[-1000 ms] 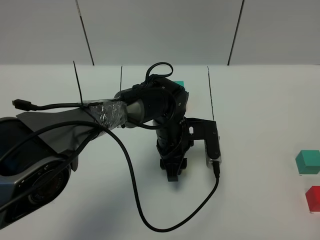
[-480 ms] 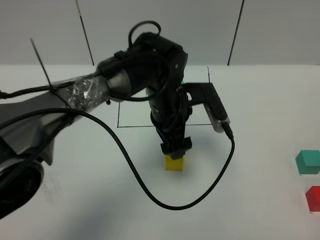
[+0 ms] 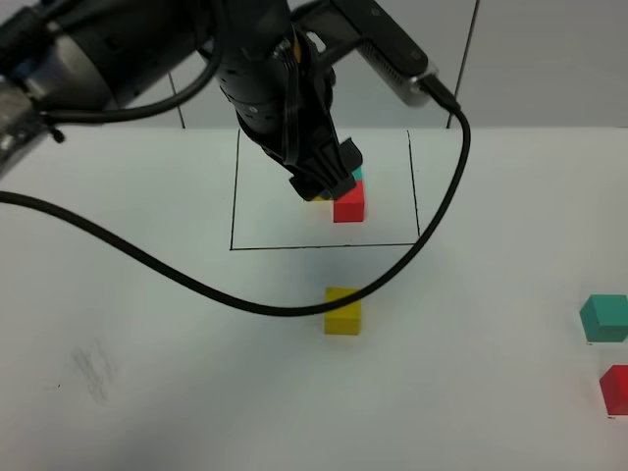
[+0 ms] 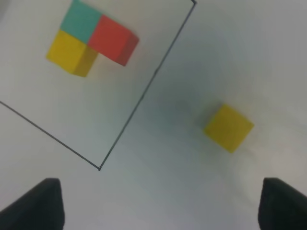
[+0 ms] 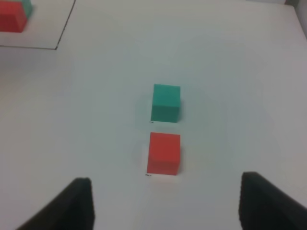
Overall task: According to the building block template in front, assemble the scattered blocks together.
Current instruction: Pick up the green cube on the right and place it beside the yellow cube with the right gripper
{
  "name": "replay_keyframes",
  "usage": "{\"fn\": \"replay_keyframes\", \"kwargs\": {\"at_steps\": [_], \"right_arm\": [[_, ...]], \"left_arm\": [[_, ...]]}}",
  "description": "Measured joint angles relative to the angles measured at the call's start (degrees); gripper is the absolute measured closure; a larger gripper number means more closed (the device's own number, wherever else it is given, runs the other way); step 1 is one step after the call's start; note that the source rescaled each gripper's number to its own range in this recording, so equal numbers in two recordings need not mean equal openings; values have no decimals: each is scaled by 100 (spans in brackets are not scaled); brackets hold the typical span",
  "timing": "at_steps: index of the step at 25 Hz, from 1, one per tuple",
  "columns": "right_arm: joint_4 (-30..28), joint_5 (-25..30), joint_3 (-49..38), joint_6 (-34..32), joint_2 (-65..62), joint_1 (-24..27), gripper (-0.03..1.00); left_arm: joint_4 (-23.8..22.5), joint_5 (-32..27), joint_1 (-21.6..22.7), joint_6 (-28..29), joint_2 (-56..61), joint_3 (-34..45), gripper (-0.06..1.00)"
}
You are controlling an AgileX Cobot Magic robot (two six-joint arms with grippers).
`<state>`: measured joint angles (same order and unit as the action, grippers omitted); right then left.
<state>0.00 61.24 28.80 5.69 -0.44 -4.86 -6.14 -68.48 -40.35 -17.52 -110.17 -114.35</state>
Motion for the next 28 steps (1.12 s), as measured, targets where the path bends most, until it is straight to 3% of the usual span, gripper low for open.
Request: {"fn": "replay_keyframes", "kwargs": {"at_steps": [10,28], "right_arm": [[0,0,0,0,0,0,49],[0,0,0,0,0,0,49]], "left_arm": [[-1574,-10,-4,1293,1307,0,8],[-2406,-10,-4,1306,3764,5,9]]}}
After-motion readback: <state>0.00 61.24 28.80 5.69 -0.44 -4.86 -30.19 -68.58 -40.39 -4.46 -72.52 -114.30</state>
